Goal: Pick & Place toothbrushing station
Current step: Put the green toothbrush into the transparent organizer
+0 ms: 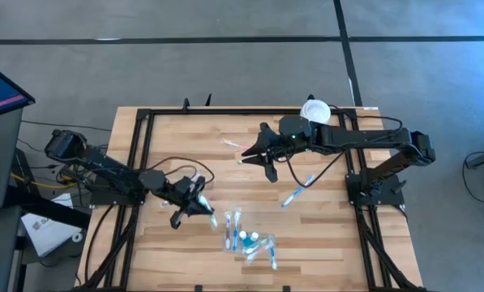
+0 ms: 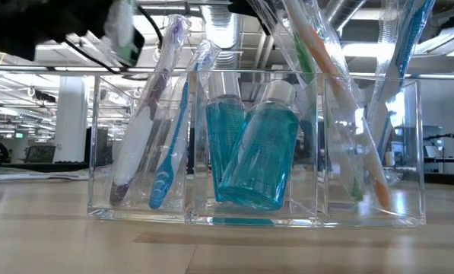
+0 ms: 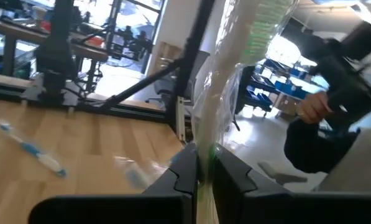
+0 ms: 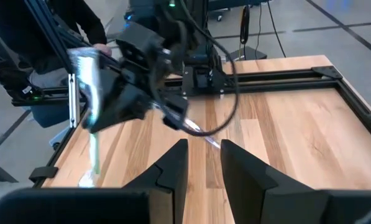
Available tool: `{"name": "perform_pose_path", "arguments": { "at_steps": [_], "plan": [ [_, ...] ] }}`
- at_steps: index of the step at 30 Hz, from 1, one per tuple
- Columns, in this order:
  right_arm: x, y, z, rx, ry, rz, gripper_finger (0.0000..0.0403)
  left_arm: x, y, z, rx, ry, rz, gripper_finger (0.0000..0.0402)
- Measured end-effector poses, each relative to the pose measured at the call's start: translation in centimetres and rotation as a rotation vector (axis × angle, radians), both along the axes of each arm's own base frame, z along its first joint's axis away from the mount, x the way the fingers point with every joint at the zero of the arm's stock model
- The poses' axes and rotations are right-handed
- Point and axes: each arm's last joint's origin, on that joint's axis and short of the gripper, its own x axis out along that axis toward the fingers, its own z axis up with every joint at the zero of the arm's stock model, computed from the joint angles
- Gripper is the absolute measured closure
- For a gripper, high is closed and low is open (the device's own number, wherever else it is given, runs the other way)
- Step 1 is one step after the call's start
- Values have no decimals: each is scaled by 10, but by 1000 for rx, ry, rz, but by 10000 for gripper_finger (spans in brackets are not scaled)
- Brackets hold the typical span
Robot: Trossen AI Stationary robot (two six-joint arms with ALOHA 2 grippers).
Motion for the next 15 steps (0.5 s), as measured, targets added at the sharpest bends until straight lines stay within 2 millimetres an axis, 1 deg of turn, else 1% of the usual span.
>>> {"name": "perform_pose_path", "arguments": {
  "at_steps": [6,9,15],
  "plan": [
    [1,0,1,-1,-15,1,317,-4,-20,-6,52,7,42,385],
    [1,0,2,-2,-27,0,317,-2,-27,-13,67,43,60,385],
    [1,0,3,-3,-30,1,317,12,-41,-19,73,54,44,385]
  ]
}}
